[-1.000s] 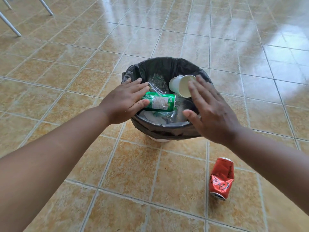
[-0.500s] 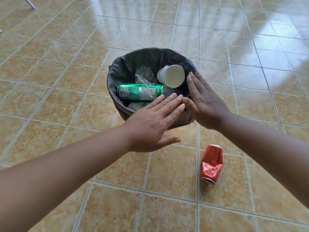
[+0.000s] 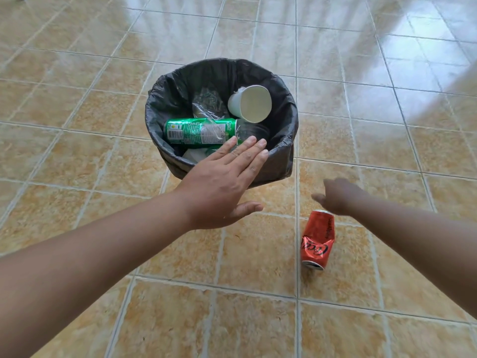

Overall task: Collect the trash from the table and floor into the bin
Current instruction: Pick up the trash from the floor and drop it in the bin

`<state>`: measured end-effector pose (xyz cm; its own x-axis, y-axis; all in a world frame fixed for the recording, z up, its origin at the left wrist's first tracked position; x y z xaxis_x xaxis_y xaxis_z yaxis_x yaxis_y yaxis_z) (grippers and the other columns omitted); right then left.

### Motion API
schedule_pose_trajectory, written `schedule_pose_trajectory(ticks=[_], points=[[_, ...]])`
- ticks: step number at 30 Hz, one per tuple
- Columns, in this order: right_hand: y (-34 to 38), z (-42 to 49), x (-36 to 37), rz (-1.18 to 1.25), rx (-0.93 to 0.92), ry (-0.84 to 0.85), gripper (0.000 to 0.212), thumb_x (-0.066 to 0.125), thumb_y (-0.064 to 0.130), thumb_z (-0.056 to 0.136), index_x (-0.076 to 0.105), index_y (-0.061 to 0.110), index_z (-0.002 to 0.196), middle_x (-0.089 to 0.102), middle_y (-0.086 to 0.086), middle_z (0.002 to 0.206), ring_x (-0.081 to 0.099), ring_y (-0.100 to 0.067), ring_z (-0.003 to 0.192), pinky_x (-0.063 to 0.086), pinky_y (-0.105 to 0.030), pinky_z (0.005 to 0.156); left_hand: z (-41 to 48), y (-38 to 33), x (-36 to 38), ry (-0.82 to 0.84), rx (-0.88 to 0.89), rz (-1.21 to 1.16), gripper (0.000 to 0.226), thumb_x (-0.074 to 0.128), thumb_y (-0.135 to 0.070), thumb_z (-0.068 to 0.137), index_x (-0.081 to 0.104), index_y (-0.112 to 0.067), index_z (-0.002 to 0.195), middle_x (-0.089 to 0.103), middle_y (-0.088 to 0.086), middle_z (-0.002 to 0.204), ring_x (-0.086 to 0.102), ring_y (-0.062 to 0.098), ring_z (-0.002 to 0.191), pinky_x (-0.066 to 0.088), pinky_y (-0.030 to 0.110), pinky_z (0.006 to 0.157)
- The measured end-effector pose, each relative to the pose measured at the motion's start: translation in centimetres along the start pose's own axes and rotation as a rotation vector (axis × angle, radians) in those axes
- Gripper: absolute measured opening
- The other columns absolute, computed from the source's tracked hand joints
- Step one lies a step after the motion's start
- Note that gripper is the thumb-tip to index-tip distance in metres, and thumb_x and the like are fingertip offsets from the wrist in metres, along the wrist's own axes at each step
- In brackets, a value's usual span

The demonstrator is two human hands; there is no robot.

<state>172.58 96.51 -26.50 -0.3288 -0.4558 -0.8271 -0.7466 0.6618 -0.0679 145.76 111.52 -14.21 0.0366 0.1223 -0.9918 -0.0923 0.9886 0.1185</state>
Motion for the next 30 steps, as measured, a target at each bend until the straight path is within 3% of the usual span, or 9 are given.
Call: schedule_pose_trajectory(ticks=[3,8,11,14,19,23,25,28,30], points=[[0.1,-1.0,3.6,-0.042,0.058,0.143,0.058,0.050,0.056,0.098,0.053,0.007,0.130,0.062,-0.010,0.107,0.055,-0.020,0.079,0.040,-0.026,0.053,0.0,0.0,0.1,-0.014,0.002,0.004,0.090,0.020,-0.069,0.096,0.009,-0.003,0.156,0.008,0.014,0.165,0.002,0.027,0.153,0.010,0.047,0.124],[0.7,-1.7,5.4,-0.027,0.050,0.173,0.046,0.065,0.044,0.093,0.054,0.013,0.124,0.062,-0.007,0.109,0.057,-0.020,0.085,0.050,-0.029,0.064,0.1,-0.1,0.2,-0.028,0.006,0.011,0.091,0.022,-0.069,0.096,0.010,-0.002,0.156,0.008,0.015,0.165,0.003,0.028,0.153,0.011,0.047,0.124],[0.6,-0.8,2.6,0.087,0.023,0.115,0.034,0.070,0.038,0.091,0.060,0.013,0.111,0.063,-0.005,0.098,0.058,-0.014,0.074,0.047,-0.024,0.055,0.1,-0.1,0.2,-0.038,0.009,0.012,0.091,0.024,-0.069,0.096,0.011,-0.002,0.155,0.010,0.015,0.164,0.004,0.028,0.153,0.011,0.046,0.124],[-0.6,-0.1,-3.5,0.290,0.036,-0.151,0.027,0.074,0.034,0.088,0.059,0.016,0.101,0.065,-0.009,0.095,0.049,-0.012,0.064,0.034,-0.025,0.050,0.1,-0.1,0.3,-0.045,0.008,0.009,0.091,0.025,-0.069,0.096,0.012,-0.002,0.155,0.010,0.015,0.164,0.005,0.028,0.153,0.012,0.046,0.124],[-2.4,-1.6,-14.9,0.546,0.002,-0.840,0.042,0.072,0.037,0.084,0.062,0.014,0.118,0.064,-0.022,0.111,0.059,-0.037,0.099,0.044,-0.036,0.086,0.1,-0.1,0.3,-0.038,0.006,0.000,0.092,0.026,-0.070,0.095,0.011,-0.002,0.156,0.008,0.015,0.165,0.003,0.027,0.153,0.009,0.046,0.124],[1.2,-4.9,-21.4,0.730,-0.267,-1.276,0.052,0.068,0.036,0.086,0.055,0.005,0.125,0.065,-0.012,0.120,0.063,-0.022,0.105,0.045,-0.010,0.075,0.1,-0.1,0.3,-0.040,0.006,-0.011,0.091,0.026,-0.070,0.095,0.009,-0.003,0.156,0.007,0.014,0.165,0.003,0.027,0.153,0.009,0.045,0.125],[4.6,-6.5,-22.8,0.789,-0.453,-1.313,0.056,0.068,0.033,0.089,0.049,0.004,0.132,0.065,-0.008,0.122,0.065,-0.015,0.105,0.047,-0.009,0.071,0.1,-0.1,0.3,-0.043,0.004,-0.014,0.091,0.027,-0.070,0.095,0.009,-0.004,0.156,0.007,0.013,0.165,0.002,0.026,0.153,0.008,0.044,0.125],[9.2,-8.3,-22.7,0.748,-0.686,-1.243,0.041,0.069,0.029,0.090,0.044,0.027,0.122,0.063,-0.003,0.122,0.064,-0.012,0.100,0.047,-0.007,0.069,0.1,-0.1,0.2,-0.042,0.006,-0.012,0.091,0.024,-0.070,0.095,0.008,-0.004,0.156,0.005,0.013,0.165,0.000,0.025,0.153,0.007,0.044,0.125],[11.0,-8.1,-21.5,0.603,-0.756,-1.141,0.040,0.069,0.021,0.089,0.053,0.014,0.125,0.063,-0.013,0.122,0.064,-0.021,0.100,0.049,-0.010,0.075,0.0,0.0,0.2,-0.042,0.006,-0.022,0.091,0.022,-0.070,0.096,0.007,-0.004,0.156,0.003,0.013,0.165,-0.002,0.025,0.153,0.005,0.043,0.125]])
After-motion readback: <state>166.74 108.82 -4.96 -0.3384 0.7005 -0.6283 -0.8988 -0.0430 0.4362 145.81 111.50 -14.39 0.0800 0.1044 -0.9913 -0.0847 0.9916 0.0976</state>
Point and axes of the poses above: each hand's wrist, its own z-axis towards the middle knuckle, its own x-axis out of the palm, y = z × x, the point moved 2 cm from there along z, towards the middle knuckle
